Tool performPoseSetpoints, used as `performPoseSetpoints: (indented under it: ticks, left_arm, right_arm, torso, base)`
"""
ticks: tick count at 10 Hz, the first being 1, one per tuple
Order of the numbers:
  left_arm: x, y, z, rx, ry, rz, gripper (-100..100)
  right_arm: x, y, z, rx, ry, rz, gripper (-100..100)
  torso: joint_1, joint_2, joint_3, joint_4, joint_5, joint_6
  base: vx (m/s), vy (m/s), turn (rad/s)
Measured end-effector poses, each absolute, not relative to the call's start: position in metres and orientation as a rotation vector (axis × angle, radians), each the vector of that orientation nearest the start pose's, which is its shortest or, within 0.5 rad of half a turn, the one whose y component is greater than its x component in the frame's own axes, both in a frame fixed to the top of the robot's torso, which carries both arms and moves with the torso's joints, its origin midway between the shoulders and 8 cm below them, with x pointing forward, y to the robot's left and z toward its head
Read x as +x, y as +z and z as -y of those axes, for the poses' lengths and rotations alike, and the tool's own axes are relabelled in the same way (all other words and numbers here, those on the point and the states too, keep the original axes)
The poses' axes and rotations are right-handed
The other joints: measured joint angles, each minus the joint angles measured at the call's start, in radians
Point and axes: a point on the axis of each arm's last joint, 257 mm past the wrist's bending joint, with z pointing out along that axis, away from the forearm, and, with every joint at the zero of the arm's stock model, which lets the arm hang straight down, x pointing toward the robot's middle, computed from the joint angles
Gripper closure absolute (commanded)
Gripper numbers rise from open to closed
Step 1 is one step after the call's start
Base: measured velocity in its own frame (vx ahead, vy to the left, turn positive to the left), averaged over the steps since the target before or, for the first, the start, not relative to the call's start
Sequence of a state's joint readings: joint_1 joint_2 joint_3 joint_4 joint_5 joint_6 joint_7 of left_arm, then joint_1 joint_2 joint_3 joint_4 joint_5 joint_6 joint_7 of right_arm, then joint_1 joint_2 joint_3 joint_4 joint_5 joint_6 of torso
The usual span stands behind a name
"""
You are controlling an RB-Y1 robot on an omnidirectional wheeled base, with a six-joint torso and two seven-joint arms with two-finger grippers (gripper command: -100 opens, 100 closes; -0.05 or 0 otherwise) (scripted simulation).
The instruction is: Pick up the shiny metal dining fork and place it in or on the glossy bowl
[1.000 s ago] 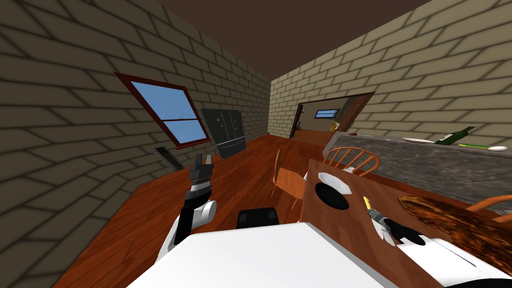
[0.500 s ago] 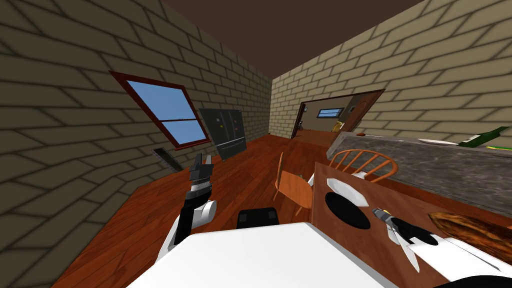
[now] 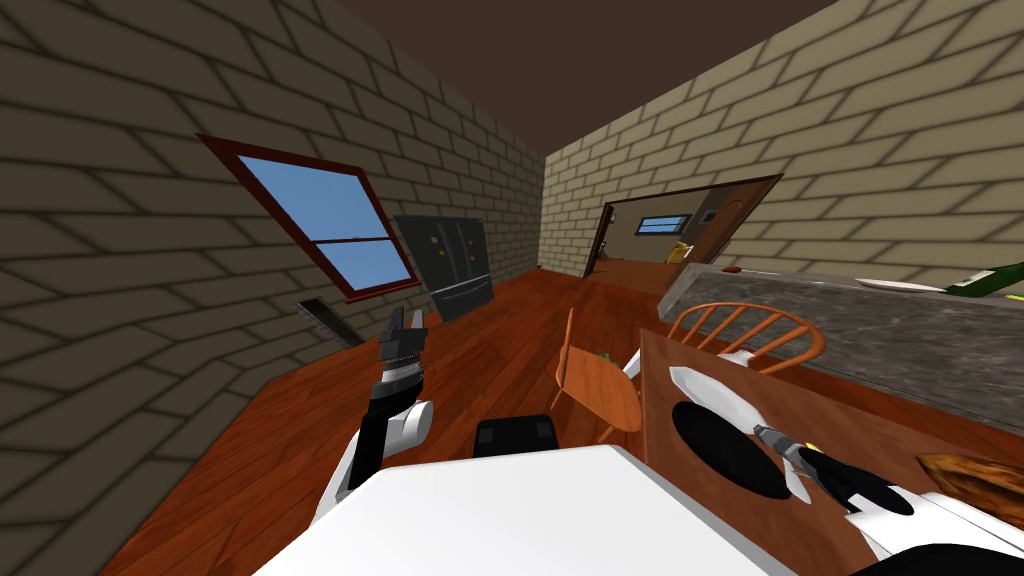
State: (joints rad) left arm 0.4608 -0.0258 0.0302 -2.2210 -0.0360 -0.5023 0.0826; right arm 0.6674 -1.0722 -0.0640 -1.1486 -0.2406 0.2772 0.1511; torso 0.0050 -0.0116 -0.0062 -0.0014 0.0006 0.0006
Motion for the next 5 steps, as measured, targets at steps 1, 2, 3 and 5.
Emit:
performPoseSetpoints:
  ticks: [1, 2, 3, 5]
  left_arm:
    - [0.357, 0.012, -0.286, -0.701, -1.335, -0.601, 0]
    - [0.357, 0.012, -0.286, -0.701, -1.335, -0.601, 0]
    - [0.357, 0.012, -0.286, -0.701, -1.335, -0.601, 0]
    - [0.357, 0.012, -0.286, -0.700, -1.335, -0.601, 0]
  right_arm:
    - [0.088, -0.361, 0.790, 1.261, -0.589, -2.032, 100]
    - [0.084, -0.362, 0.787, 1.264, -0.586, -2.041, 100]
    - [0.080, -0.362, 0.784, 1.266, -0.582, -2.049, 100]
    - [0.072, -0.364, 0.779, 1.270, -0.575, -2.065, 100]
  torso:
    - [0.000, -0.001, 0.000, 0.000, 0.001, 0.000]
    - [0.001, -0.001, -0.001, 0.000, 0.000, -0.001]
    - [0.001, 0.000, 0.000, 0.000, 0.001, -0.001]
    - [0.000, 0.002, 0.001, 0.000, 0.001, 0.000]
  base:
    - [0.128, 0.071, -0.009]
    - [0.107, 0.073, -0.004]
    - [0.087, 0.055, -0.010]
    - [0.063, 0.049, -0.008]
